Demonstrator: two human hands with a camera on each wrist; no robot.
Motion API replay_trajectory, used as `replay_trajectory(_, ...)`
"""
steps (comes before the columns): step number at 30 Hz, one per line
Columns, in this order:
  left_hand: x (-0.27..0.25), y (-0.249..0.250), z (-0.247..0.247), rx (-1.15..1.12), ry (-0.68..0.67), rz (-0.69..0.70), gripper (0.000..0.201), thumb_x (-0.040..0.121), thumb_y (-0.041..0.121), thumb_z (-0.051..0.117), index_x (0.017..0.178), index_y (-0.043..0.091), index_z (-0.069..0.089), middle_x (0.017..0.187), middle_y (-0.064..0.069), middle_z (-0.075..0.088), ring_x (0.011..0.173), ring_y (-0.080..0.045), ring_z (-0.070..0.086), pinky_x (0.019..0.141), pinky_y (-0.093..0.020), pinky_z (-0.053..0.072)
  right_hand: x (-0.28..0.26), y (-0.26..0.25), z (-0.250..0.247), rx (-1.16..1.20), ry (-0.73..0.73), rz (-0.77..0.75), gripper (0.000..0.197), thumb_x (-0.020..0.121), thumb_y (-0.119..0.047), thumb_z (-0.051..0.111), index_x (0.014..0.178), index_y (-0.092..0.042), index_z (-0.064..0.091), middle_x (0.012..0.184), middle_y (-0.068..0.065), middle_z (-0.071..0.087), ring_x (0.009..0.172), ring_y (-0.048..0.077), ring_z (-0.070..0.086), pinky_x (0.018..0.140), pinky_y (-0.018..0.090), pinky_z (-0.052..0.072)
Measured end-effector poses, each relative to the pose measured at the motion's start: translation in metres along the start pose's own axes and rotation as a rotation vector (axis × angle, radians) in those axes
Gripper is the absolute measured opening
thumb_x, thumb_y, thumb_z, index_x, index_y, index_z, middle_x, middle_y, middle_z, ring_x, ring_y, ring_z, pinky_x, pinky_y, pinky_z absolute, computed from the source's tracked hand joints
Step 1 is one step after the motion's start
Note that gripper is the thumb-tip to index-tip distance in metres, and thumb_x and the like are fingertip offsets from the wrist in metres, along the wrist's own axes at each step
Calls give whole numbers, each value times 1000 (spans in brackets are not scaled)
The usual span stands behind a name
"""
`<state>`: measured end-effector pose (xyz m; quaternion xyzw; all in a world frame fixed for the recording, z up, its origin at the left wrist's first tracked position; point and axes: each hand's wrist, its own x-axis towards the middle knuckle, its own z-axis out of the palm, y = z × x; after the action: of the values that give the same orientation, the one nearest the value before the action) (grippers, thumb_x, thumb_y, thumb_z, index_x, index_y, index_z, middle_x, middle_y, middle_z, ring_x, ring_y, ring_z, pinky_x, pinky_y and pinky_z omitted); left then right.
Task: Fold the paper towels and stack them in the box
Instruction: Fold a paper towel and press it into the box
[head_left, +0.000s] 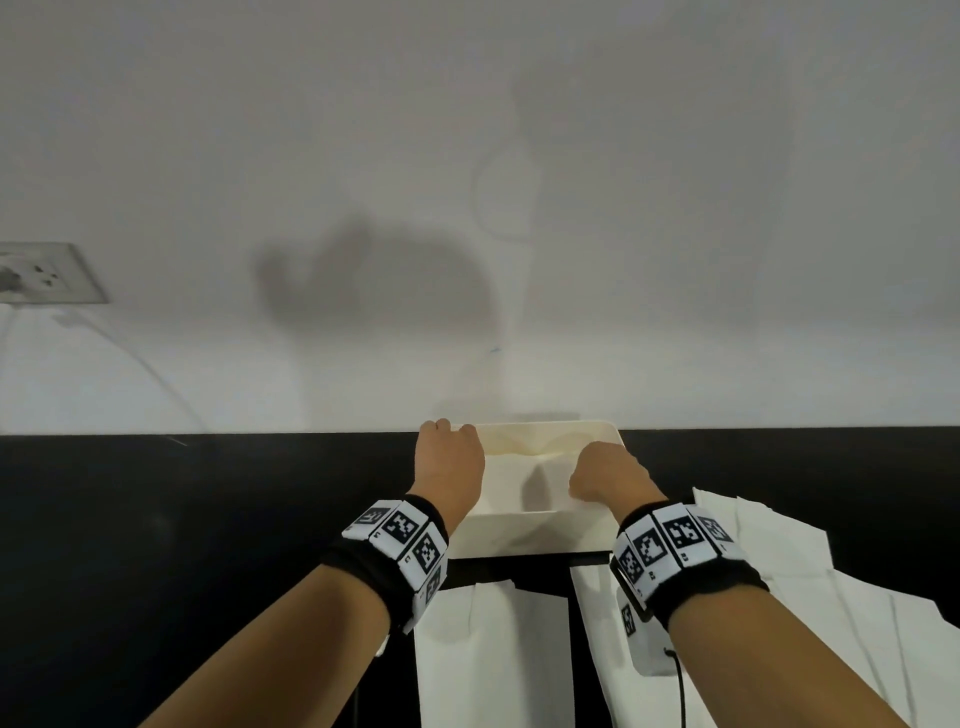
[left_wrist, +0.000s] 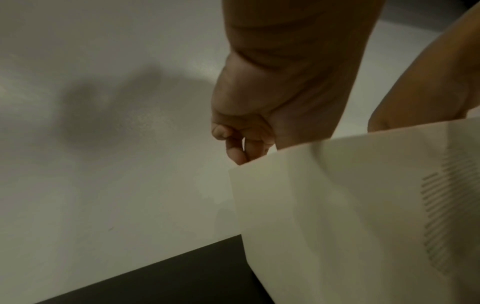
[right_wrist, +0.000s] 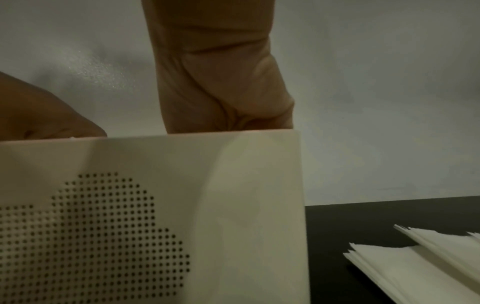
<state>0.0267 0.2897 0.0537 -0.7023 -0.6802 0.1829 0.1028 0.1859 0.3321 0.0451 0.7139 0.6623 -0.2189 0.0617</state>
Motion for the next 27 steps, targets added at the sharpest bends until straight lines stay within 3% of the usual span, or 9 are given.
replay_trajectory(4,2,3,7,77,-18,49,35,92,14,43,126,5,47,120,-6,51,114,-24,44,92,-30,34,0,2,2,-9,-1,-5,21,91,-9,44,107,-8,57,95,3,52,85,20,48,77,27,41)
replay_trajectory(12,4,6,12,102,-27,58,33,92,11,44,124,4,51,116,-8,49,109,-25,47,94,-33,33,-1,0,-1,70,81,63,19,90,-4,45,105,-8,57,81,1,53,85,21,55,78,28,45)
replay_trajectory(17,4,7,16,68,-17,31,30,91,12,43,119,5,52,111,-7,49,103,-22,49,90,-31,33,-5,0,1,108,205,65,28,91,-3,43,118,-4,48,111,9,62,101,24,62,73,28,42)
replay_trajectory(22,6,8,17,73,-13,27,28,91,13,43,116,6,53,109,-7,49,100,-21,50,89,-31,32,-5,0,-1,84,231,60,27,90,-1,46,116,-3,52,113,10,62,103,25,62,72,27,44)
replay_trajectory(27,7,9,15,51,-8,-4,29,90,13,44,117,6,52,110,-7,48,98,-20,51,90,-31,33,-3,0,-5,154,223,27,38,88,2,47,124,-3,40,118,14,56,106,27,58,73,29,45)
